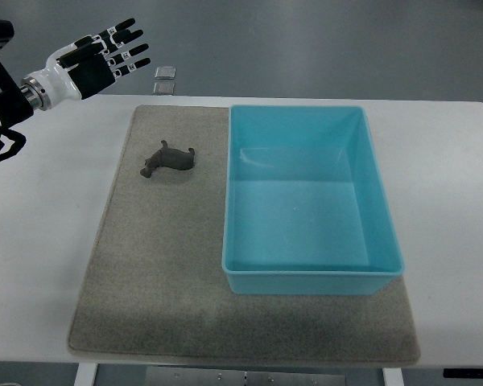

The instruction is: Place brown hippo in blue box with left hand

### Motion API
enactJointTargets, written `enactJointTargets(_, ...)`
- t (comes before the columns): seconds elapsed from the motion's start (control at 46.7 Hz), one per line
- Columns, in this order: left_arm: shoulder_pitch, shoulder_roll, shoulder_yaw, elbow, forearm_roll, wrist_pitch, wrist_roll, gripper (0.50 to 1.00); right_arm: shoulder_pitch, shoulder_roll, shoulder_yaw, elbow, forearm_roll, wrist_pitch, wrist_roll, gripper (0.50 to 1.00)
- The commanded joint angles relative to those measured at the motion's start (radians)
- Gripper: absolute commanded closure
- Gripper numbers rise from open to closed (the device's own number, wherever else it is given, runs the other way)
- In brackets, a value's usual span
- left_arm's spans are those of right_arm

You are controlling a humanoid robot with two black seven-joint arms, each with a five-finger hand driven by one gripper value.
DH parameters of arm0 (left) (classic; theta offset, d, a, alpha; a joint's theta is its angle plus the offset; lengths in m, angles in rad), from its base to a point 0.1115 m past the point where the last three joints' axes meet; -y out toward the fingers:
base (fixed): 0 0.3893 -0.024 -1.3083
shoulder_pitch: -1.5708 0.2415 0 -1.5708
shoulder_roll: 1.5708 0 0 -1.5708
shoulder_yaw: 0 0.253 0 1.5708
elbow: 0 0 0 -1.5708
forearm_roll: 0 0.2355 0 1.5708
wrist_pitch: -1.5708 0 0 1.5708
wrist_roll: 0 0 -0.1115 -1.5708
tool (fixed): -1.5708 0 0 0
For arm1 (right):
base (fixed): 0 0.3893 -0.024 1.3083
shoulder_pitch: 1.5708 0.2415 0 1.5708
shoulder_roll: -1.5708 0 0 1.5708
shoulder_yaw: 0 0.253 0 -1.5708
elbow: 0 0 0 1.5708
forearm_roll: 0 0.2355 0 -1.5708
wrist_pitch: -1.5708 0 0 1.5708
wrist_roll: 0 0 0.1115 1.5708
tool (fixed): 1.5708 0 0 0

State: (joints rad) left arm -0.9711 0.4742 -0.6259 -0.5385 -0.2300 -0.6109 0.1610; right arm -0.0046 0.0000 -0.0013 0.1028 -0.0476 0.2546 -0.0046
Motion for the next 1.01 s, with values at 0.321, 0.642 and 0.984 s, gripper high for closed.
enactJointTargets(0.321,-0.006,0.001,-0.003,-0.003,0.0,0.0,-0.003,0.5,0.0,0.0,0.0,0.0,0.0,0.0,0.0,0.564)
enactJointTargets(0.642,-0.009,0.011,0.008,0.02,0.003,0.0,-0.006,0.5,0.0,0.0,0.0,0.0,0.0,0.0,0.0,0.564)
enactJointTargets(0.984,-0.018,0.018,0.006,0.049,0.32,0.0,-0.115,0.5,0.0,0.0,0.0,0.0,0.0,0.0,0.0,0.564)
